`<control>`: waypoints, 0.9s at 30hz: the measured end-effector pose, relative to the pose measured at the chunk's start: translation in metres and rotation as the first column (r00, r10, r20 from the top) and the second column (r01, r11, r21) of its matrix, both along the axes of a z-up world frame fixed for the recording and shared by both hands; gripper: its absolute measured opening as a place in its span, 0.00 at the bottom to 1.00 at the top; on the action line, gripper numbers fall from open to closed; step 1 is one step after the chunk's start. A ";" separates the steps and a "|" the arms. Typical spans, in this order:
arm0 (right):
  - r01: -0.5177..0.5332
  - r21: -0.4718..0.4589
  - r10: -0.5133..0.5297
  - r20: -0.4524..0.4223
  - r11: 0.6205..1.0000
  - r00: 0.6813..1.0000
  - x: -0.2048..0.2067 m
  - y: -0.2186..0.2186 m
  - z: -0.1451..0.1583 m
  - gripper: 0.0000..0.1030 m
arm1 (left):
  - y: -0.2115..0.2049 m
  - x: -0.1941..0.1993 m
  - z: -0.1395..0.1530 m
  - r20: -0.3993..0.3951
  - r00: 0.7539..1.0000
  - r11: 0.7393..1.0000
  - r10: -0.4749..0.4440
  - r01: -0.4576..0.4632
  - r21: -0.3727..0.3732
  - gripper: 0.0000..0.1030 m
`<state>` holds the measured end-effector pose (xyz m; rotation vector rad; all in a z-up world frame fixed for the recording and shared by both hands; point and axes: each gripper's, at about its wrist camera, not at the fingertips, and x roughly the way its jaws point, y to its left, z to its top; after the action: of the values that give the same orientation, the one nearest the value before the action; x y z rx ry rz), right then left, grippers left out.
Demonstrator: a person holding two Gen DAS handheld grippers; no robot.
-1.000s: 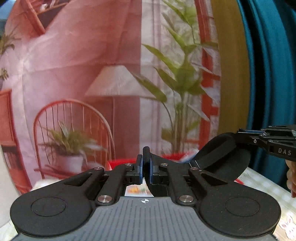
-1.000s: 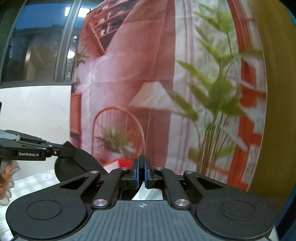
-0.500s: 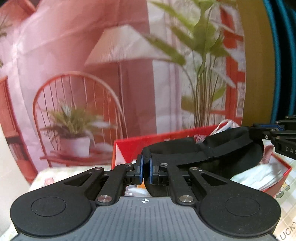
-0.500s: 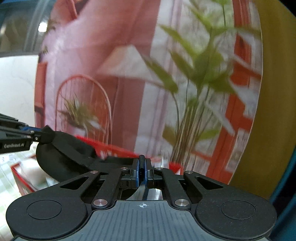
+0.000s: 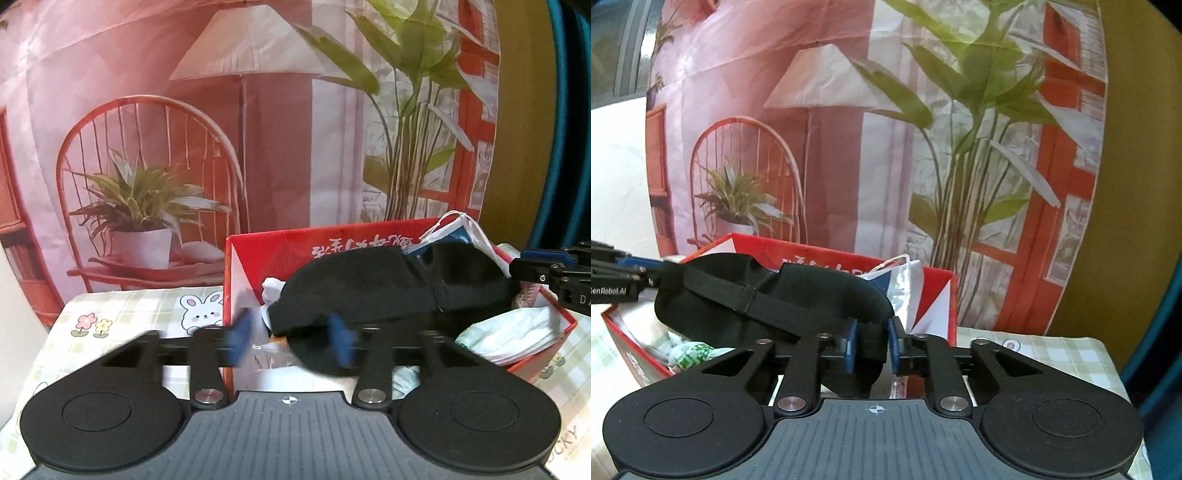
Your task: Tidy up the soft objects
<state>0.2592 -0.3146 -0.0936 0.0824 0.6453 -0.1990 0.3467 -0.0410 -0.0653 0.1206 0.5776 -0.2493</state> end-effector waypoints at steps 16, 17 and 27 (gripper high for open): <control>0.030 0.111 -0.034 0.032 0.993 0.999 -0.039 0.009 0.048 1.00 | -0.008 -0.066 0.051 0.077 0.997 0.996 0.019 -0.025 0.080 1.00; 0.032 0.112 -0.036 0.030 0.993 0.999 -0.041 0.012 0.052 1.00 | -0.007 -0.070 0.055 0.088 0.996 0.997 0.016 -0.024 0.080 1.00; 0.061 0.161 -0.070 0.051 0.985 0.996 -0.075 0.032 0.096 1.00 | 0.002 -0.122 0.096 0.146 0.989 0.999 0.021 -0.026 0.031 1.00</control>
<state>0.1840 -0.2826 0.0020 0.2626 0.6022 -0.2079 0.2247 -0.0395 0.0309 0.1622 0.4376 -0.2064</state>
